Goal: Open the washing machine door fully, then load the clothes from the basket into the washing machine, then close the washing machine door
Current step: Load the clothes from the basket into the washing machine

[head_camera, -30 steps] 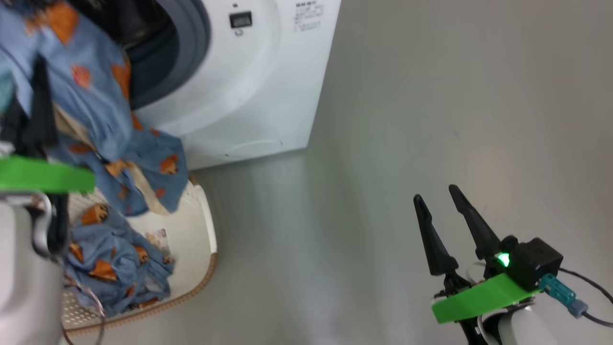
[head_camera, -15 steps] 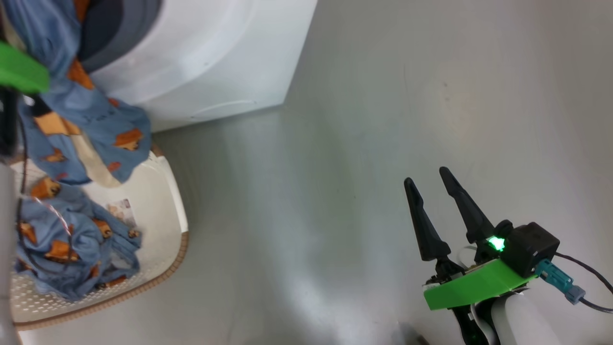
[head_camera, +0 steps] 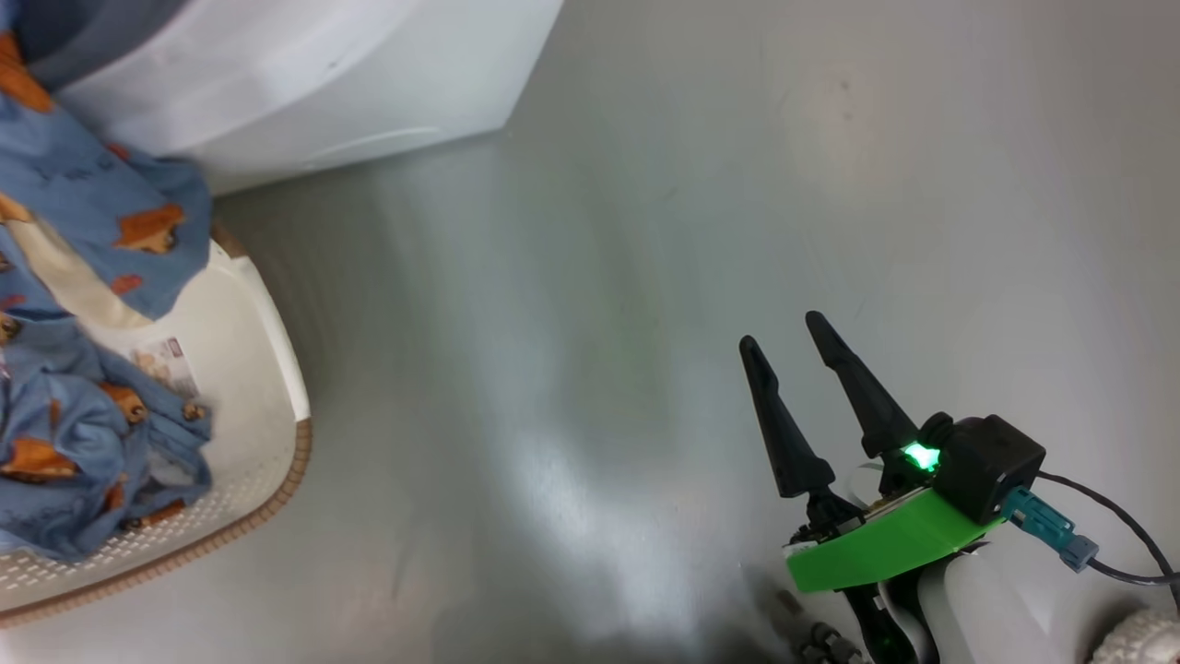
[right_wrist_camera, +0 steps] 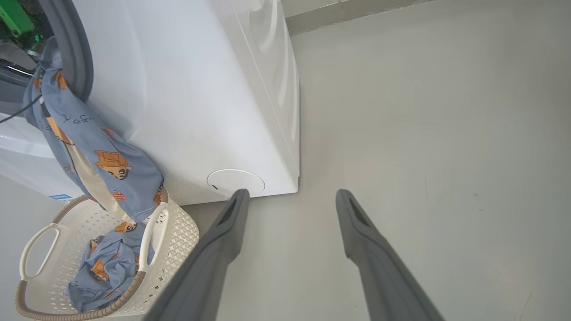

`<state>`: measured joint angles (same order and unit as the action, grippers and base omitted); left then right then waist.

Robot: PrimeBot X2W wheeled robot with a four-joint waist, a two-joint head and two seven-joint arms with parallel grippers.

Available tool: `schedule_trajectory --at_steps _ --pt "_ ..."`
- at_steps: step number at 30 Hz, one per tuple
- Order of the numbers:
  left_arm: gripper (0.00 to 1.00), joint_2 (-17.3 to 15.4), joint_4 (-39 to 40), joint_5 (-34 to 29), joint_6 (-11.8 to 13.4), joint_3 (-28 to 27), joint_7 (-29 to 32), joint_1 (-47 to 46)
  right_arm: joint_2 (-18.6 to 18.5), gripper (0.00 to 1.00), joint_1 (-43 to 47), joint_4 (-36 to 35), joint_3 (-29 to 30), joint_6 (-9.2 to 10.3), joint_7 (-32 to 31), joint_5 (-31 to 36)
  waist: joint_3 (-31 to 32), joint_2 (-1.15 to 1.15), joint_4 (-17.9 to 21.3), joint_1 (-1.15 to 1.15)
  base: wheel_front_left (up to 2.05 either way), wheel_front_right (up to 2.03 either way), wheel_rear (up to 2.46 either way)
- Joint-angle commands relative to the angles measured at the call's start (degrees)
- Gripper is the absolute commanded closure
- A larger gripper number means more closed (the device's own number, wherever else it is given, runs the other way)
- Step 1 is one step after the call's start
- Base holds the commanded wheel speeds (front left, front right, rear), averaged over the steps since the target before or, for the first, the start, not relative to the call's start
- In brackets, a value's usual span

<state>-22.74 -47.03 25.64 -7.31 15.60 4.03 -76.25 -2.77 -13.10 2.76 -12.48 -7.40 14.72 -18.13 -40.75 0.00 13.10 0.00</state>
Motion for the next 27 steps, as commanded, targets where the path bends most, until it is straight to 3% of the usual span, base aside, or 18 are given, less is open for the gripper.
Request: schedule_trajectory --at_steps 1,7,16,23,24,25,26,27 --pt "1.0 -3.2 0.7 1.0 -0.2 -0.6 0.2 -2.1 -0.1 0.0 0.2 -1.2 -1.7 -0.09 0.3 -0.6 -2.2 0.0 0.8 0.0 0.0 0.0 0.0" --pt "1.0 -4.6 -0.9 1.4 -0.2 0.7 -2.9 -5.5 -0.1 0.0 0.0 -1.1 -3.2 -0.09 0.3 -1.4 -4.5 0.0 1.7 0.0 0.0 0.0 0.0" --pt "1.0 -6.5 2.2 -1.9 -0.2 5.3 -17.9 -10.2 -0.1 0.0 -0.4 -1.0 -5.3 -0.09 0.3 -3.1 -6.2 0.0 3.2 0.0 0.0 0.0 0.0" --pt "1.0 -7.1 5.7 -3.9 -0.1 3.7 -19.0 -10.5 -0.1 0.0 -0.8 -0.8 -5.8 -0.09 0.3 -3.7 -6.6 0.0 3.6 0.0 0.0 0.0 0.0" --pt "0.82 -6.9 5.2 -3.8 -0.1 3.2 -19.0 -9.9 -0.1 0.0 -0.8 -0.7 -5.8 -0.09 0.3 -3.7 -6.5 0.0 3.5 0.0 0.0 0.0 0.0" --pt "0.2 -6.7 4.8 -3.8 0.0 2.9 -19.0 -9.6 -0.1 0.0 -0.9 -0.6 -5.7 -0.09 0.3 -3.8 -6.4 0.0 3.4 0.0 0.0 0.0 0.0" --pt "0.0 -6.5 4.3 -3.8 0.0 2.7 -19.0 -9.3 -0.1 0.0 -1.0 -0.5 -5.7 -0.09 0.3 -3.8 -6.4 0.0 3.2 0.0 0.0 0.0 0.0" --pt "0.0 -6.2 3.8 -3.5 0.0 2.3 -19.0 -9.1 -0.1 0.0 -1.1 -0.4 -5.7 -0.09 0.3 -3.8 -6.4 0.0 3.1 0.0 0.0 0.0 0.0"
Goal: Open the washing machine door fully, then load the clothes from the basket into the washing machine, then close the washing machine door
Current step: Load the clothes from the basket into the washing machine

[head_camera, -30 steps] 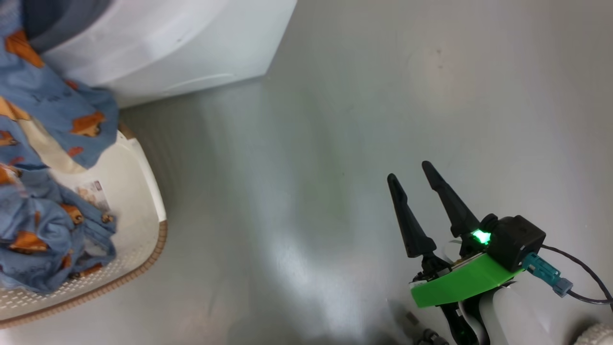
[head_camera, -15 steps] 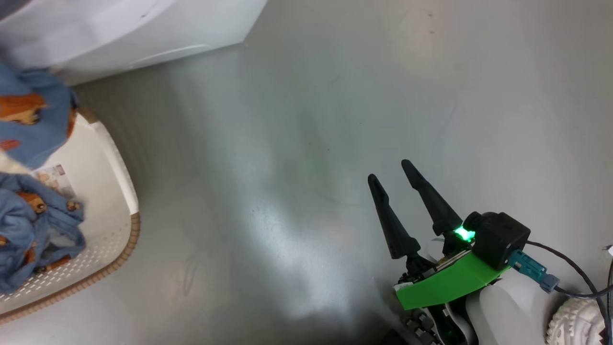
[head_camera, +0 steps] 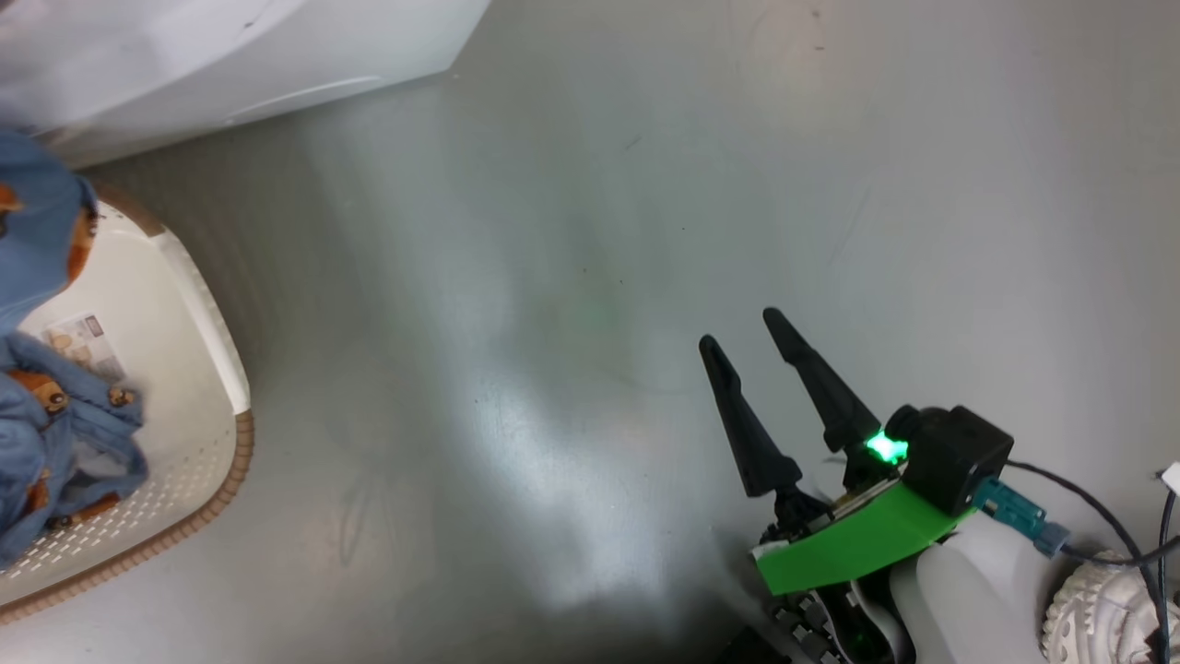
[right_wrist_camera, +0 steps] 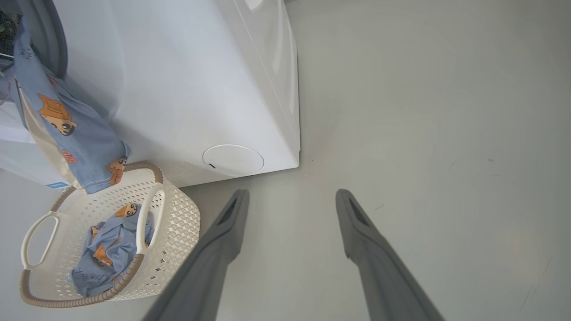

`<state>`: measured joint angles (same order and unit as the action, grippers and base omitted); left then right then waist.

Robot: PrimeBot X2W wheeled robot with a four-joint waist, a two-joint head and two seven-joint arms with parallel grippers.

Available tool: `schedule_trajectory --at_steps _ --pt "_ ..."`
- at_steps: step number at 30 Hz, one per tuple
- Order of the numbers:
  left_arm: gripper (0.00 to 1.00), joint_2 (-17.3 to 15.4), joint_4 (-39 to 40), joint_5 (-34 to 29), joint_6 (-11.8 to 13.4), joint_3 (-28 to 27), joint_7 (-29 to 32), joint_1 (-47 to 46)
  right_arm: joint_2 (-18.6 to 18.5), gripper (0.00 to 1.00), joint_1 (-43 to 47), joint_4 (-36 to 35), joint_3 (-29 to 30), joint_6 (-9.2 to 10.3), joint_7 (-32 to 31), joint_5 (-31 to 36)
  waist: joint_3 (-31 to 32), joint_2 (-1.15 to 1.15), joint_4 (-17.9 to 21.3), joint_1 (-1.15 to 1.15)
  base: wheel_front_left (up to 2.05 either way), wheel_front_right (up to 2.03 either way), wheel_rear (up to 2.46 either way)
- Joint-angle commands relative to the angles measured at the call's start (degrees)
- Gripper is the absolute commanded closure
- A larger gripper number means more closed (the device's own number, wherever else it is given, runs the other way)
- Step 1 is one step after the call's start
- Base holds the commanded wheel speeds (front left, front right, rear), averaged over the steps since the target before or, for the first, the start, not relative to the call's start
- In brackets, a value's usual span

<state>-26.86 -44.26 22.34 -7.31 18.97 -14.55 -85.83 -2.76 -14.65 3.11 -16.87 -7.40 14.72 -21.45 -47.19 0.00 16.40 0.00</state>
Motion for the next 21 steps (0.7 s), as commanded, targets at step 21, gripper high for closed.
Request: schedule_trajectory --at_steps 21 --pt "0.0 1.9 8.0 1.6 -0.2 -1.1 -0.4 7.0 -0.1 0.0 -1.2 -0.7 2.7 -0.09 0.3 0.1 2.1 0.0 -5.2 0.0 0.0 0.0 0.0"
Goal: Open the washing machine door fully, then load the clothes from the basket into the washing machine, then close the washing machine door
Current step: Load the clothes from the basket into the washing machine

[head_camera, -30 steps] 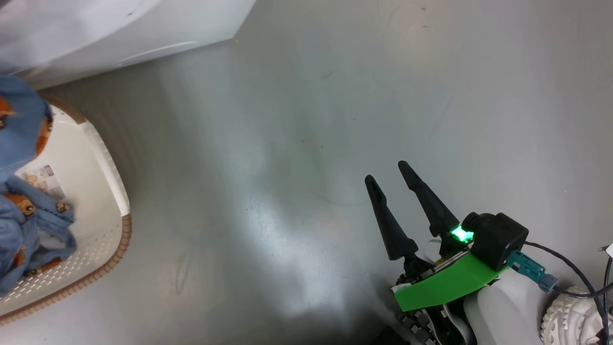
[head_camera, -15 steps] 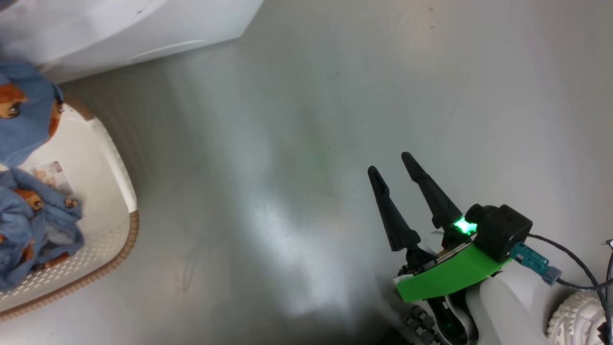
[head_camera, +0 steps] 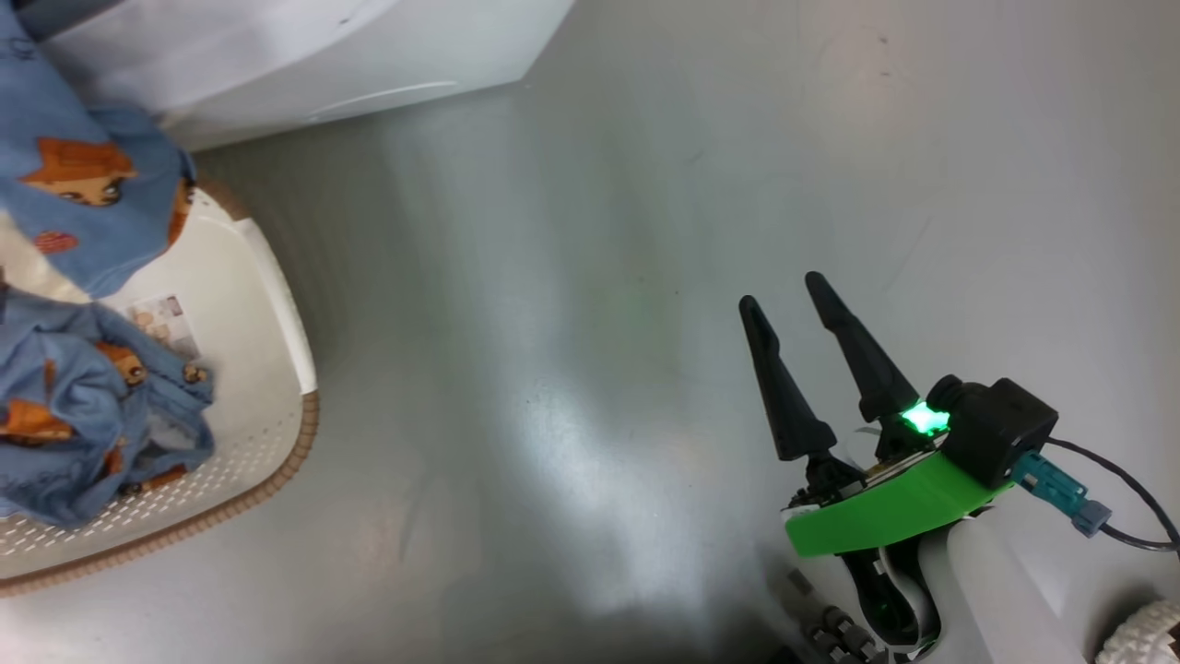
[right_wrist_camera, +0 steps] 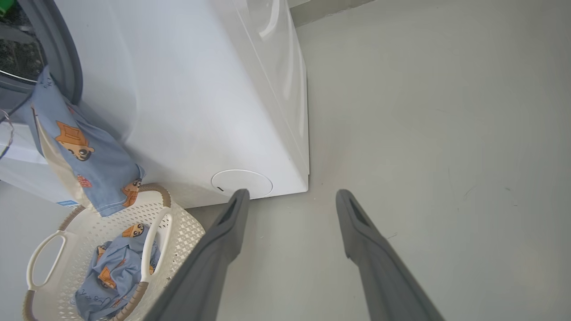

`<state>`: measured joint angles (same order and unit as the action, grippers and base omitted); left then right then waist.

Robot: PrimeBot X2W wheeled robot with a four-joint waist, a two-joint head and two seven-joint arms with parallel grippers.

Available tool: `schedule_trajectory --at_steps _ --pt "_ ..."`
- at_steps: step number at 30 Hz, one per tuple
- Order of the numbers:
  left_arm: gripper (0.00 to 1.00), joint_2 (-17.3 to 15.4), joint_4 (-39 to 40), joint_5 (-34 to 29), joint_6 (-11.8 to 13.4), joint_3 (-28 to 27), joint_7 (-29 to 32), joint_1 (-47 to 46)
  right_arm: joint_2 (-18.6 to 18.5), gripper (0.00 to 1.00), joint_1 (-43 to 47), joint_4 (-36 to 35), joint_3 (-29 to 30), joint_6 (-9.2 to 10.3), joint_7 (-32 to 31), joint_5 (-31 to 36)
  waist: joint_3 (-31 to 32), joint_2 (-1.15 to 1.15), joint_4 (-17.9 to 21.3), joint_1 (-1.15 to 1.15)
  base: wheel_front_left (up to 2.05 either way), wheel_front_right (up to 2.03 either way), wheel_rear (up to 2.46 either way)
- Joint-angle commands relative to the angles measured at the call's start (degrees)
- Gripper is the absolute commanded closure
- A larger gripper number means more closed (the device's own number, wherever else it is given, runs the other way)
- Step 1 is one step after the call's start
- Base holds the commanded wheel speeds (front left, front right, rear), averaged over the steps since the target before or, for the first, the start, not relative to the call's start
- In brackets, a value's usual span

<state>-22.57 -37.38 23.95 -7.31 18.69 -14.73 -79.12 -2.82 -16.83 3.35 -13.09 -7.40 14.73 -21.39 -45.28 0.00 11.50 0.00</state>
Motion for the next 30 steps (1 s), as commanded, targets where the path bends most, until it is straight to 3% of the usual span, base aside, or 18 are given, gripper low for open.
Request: schedule_trajectory --at_steps 1,30 --pt "0.0 -2.2 2.1 0.3 -0.2 -1.2 -0.3 1.0 -0.1 0.0 1.0 -0.9 -0.9 -0.09 0.3 0.1 0.3 0.0 -0.5 0.0 0.0 0.0 0.0" --pt "0.0 -0.9 30.7 0.0 1.5 -14.5 -0.3 34.4 -0.1 0.0 1.7 -0.7 1.3 -0.09 0.3 1.1 2.8 0.0 -4.4 0.0 0.0 0.0 0.0"
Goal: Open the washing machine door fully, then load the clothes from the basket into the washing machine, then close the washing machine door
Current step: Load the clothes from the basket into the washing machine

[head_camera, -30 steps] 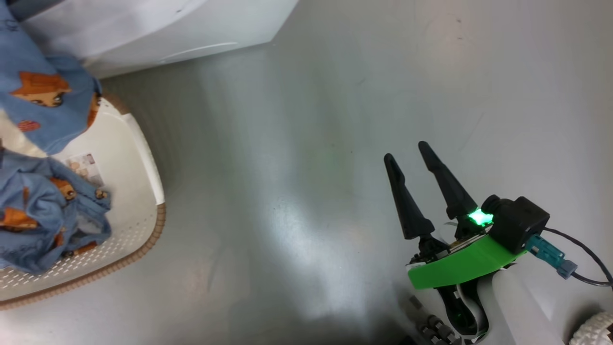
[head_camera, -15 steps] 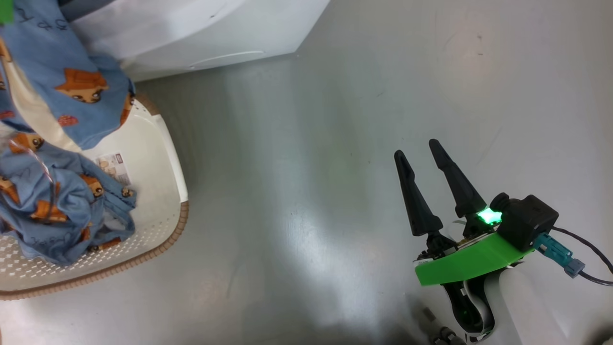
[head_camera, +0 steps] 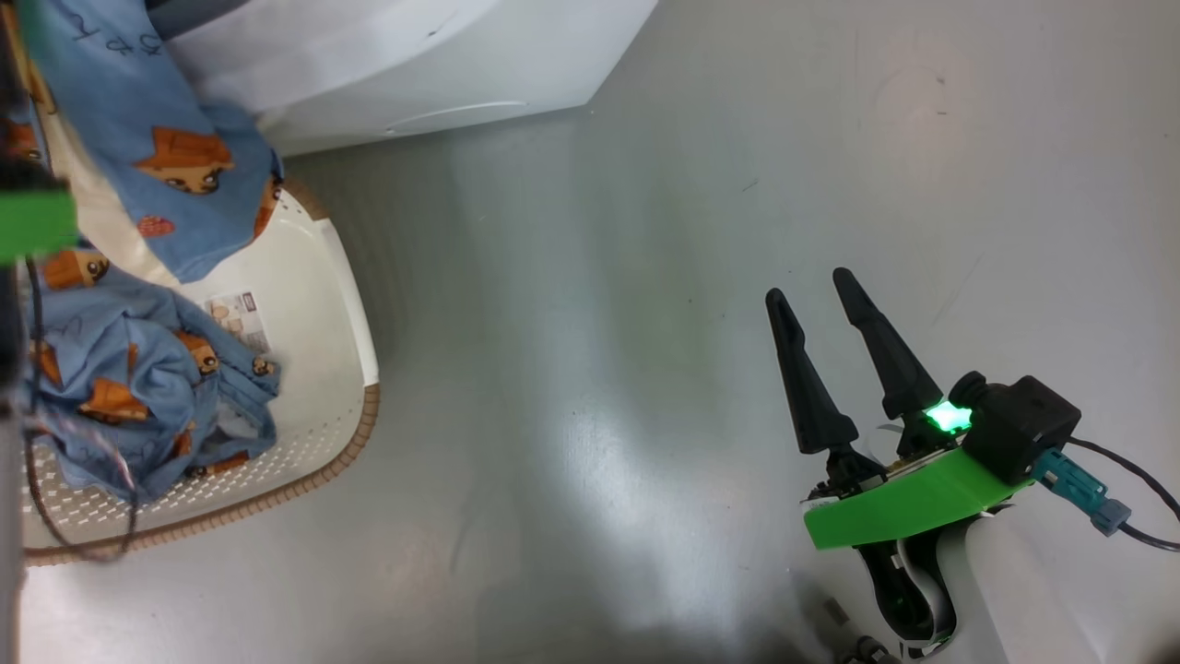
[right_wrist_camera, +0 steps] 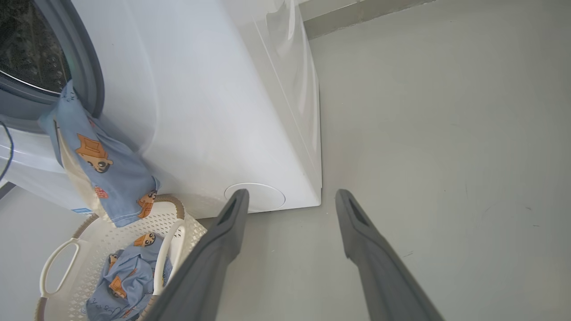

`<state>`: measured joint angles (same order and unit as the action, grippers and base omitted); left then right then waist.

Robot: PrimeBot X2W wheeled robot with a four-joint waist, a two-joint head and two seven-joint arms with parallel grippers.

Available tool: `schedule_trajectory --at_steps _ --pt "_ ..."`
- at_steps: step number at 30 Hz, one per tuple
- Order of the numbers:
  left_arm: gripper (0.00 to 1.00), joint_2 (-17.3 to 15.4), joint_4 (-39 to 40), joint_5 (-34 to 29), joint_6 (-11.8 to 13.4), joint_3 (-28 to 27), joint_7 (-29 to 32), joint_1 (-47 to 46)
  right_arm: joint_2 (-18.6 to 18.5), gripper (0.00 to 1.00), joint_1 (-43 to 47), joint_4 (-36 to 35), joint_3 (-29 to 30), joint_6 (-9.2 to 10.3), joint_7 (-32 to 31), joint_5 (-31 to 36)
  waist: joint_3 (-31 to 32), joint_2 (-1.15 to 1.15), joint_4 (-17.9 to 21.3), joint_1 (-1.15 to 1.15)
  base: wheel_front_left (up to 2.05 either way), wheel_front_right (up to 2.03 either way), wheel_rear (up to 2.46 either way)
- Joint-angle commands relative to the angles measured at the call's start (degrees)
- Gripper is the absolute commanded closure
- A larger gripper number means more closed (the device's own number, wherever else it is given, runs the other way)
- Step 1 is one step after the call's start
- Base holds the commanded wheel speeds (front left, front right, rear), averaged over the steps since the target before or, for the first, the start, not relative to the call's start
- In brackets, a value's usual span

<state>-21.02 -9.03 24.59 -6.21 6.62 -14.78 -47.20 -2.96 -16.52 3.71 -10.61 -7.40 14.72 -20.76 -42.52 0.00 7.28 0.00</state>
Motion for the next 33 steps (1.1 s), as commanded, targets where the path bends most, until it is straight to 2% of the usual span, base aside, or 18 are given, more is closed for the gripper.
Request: schedule_trajectory --at_steps 1,10,18,33 --pt "0.0 -2.1 3.2 -0.6 0.4 -3.1 -0.2 3.9 0.1 0.0 1.4 -1.1 -1.2 -0.09 0.3 0.5 0.0 0.0 -0.2 0.0 0.0 0.0 0.0" --pt "0.0 1.7 9.6 -2.3 0.6 -11.9 -0.2 16.0 0.1 0.0 1.0 -0.8 -1.4 -0.09 0.3 0.6 0.3 0.0 -0.5 0.0 0.0 0.0 0.0" --pt "0.0 4.6 12.4 -4.7 -0.2 -17.5 -0.2 23.3 0.1 0.0 1.0 -0.7 -1.1 -0.09 0.3 0.9 0.4 0.0 -1.1 0.0 0.0 0.0 0.0" --pt "0.0 9.2 12.0 -7.4 -1.2 -20.3 -0.2 32.9 0.1 0.0 0.7 -0.4 -1.1 -0.09 0.3 1.2 0.5 0.0 -1.9 0.0 0.0 0.0 0.0"
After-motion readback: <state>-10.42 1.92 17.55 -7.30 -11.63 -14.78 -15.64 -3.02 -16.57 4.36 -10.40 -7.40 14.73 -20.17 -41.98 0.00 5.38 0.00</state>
